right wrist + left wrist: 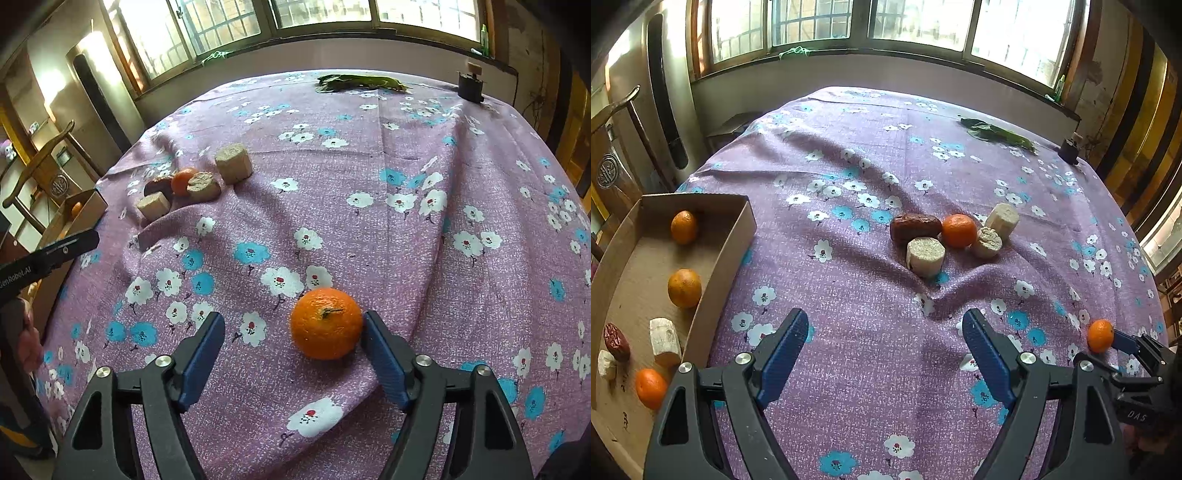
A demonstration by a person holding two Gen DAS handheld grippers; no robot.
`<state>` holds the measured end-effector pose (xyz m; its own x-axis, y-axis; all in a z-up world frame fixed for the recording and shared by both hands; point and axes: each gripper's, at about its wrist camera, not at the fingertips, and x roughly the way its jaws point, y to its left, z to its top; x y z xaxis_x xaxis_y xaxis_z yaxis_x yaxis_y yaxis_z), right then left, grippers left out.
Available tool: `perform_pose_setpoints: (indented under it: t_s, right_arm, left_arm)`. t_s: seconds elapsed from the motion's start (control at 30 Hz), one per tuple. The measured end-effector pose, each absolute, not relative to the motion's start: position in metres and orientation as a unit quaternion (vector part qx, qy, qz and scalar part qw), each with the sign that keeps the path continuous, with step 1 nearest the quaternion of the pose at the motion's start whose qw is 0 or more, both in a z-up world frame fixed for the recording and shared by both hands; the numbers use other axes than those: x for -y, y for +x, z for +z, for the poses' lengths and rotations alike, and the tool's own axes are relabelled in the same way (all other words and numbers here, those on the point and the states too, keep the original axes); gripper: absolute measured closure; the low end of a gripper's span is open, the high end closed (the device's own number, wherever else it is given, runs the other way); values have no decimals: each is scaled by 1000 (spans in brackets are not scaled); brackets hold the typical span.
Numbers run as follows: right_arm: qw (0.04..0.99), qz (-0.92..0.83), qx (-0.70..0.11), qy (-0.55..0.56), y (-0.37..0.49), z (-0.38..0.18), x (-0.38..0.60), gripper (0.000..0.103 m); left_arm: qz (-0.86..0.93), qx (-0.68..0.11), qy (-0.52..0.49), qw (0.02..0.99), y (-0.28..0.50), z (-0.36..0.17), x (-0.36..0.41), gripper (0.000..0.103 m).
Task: Organize fruits
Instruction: 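Move the left tool to a beige yam slice while the right tool approaches an orange, then close the left tool on the yam slice while the right tool grips the orange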
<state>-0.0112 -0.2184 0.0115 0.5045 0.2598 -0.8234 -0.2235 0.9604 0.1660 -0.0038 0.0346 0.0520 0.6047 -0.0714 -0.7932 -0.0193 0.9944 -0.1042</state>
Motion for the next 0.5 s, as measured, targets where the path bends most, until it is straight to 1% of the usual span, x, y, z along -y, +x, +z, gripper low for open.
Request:
perform_pose_setpoints:
  t_s: [0.07,0.13,0.17,0.23,0.27,0.3,0.33,0.4,0.43,0.5]
  right_arm:
    - [870,135,-474,4,-13,10,212,12]
    - [873,134,-468,11,-14,10,214,12]
    - [875,133,-466,23,-15,10,218,14]
    - [876,123,-465,31,-14,12,224,28]
    - [877,117,-465,32,-14,13,227,39]
    - [878,116,-464,38,-14,14,231,45]
    - [877,118,-463,45,-15,15,235,47]
    - [877,115,-464,44,-15,15,239,60]
    - [877,113,-464,44,-15,15,241,62]
    - [876,117,-465,49,-16,15,244,63]
  left_arm:
    - [-16,-444,-52,894,-1,52,-34,18]
    - [-19,-447,-53,893,3,52,-33,18]
    - [-20,-448,-54,892,5,52,-32,18]
    - [-22,-450,-54,891,10,51,-29,18]
    - [-21,-450,-54,891,12,51,-28,18]
    - [-21,-450,-54,891,14,52,-27,18]
    - [-21,-450,-54,891,14,51,-26,18]
    - [-19,-452,-51,890,20,50,-23,18]
    - [-18,-454,-50,889,22,49,-22,18]
    - [-19,-458,-48,888,28,47,-19,18]
